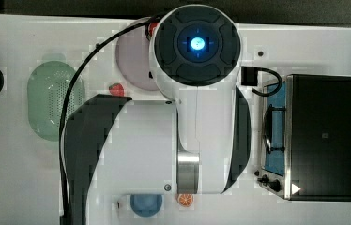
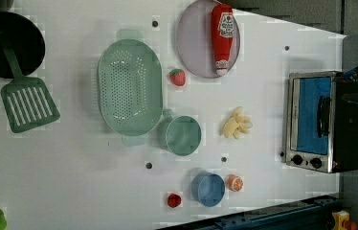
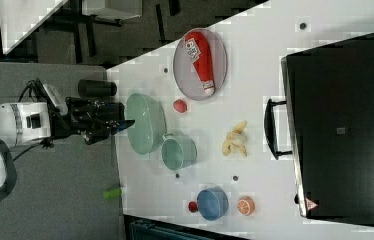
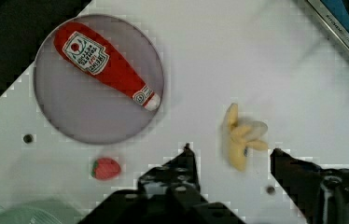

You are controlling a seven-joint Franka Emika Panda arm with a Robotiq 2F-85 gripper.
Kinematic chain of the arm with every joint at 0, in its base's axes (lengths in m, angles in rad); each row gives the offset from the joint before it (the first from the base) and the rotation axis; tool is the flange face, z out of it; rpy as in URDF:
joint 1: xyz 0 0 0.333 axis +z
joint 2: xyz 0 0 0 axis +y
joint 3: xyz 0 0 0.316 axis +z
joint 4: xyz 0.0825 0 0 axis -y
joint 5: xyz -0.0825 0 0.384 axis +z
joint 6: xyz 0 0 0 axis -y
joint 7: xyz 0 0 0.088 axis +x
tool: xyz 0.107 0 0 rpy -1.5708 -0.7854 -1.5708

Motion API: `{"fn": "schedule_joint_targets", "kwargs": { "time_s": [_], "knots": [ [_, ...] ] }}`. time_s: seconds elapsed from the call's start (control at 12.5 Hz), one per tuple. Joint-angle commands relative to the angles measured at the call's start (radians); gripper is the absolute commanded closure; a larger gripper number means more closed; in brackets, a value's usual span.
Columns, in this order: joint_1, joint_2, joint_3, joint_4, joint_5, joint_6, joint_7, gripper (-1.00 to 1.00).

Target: Pick Banana and place it in mug.

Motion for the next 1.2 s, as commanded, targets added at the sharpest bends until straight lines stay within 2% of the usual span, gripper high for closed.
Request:
{"fn": "schedule_joint_targets", "kwargs": {
  "time_s": [0.08, 0.16, 0.24, 0.4, 0.64, 1.04, 1.2],
  "knots": [
    [-0.027, -0.28, -0.065, -0.119, -0.004, -0.174, -0.045, -0.54],
    [-0.026, -0.276, -0.065, -0.126, -0.004, -0.174, -0.045, -0.83],
    [-0.026, -0.27, -0.064, -0.139, -0.004, -0.172, -0.045, -0.97],
    [-0.024, -0.246, -0.061, -0.184, -0.004, -0.163, -0.05, -1.0],
    [-0.022, -0.19, -0.051, -0.282, -0.004, -0.039, -0.055, -1.0],
    [-0.02, -0.088, -0.03, -0.487, -0.004, 0.318, -0.093, -1.0],
    [-0.02, -0.005, -0.028, -0.576, -0.004, 0.486, -0.096, -1.0]
  ]
}}
